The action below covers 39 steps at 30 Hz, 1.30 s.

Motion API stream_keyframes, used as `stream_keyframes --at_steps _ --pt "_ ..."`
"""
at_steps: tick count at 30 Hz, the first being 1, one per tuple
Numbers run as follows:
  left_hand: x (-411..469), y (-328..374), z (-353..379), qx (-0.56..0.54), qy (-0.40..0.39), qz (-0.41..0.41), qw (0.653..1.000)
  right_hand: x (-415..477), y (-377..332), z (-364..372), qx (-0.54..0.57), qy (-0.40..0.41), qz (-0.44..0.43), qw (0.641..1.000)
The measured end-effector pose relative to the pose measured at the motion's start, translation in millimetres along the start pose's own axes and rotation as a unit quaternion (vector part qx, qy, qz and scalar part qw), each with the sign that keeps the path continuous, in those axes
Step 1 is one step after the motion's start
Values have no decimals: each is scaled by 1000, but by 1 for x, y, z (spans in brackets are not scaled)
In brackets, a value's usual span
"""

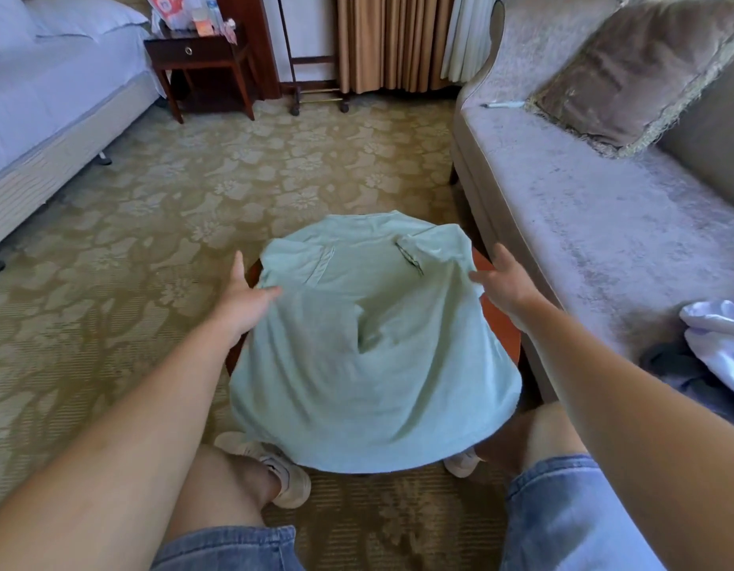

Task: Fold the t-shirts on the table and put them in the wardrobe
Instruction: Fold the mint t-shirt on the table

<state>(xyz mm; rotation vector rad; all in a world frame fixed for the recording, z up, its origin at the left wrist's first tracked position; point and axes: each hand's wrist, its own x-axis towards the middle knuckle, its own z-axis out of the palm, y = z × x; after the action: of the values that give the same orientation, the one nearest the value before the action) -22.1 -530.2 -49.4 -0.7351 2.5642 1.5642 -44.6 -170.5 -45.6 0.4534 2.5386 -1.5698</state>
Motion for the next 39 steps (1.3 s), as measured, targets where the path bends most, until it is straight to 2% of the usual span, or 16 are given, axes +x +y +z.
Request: stream_keyframes --at_steps 3,7,12,14,17,19,21,24,26,29,34,39 --pt "3 -32 13 156 1 -2 988 3 40 14 -145 15 -5 989" --pt "-2 -59 23 308 5 -21 951 4 58 24 -198 46 10 979" --pt "-1 -55 21 210 -22 1 977 1 61 24 -216 40 14 975" --pt "0 -55 19 147 -30 5 989 0 58 24 -187 58 -8 981" --pt "1 -47 18 43 42 32 998 0 41 22 -79 138 -42 986" --pt "2 -40 16 15 84 35 996 4 31 19 -30 165 -44 985" --pt "2 -42 12 29 65 5 997 7 34 17 -48 130 -11 990" --pt "-2 -61 5 155 10 -47 987 3 51 11 -143 75 42 986" --pt "-6 -67 0 246 3 -65 967 -1 62 6 -197 64 68 976" --pt "-15 -68 -5 292 -6 -97 951 -6 71 0 -239 63 92 965" --pt "-37 -73 -11 250 -53 -122 959 -19 70 -6 -273 35 119 954" --pt "-51 -86 -20 209 -35 -91 973 -32 79 -12 -237 10 149 960"
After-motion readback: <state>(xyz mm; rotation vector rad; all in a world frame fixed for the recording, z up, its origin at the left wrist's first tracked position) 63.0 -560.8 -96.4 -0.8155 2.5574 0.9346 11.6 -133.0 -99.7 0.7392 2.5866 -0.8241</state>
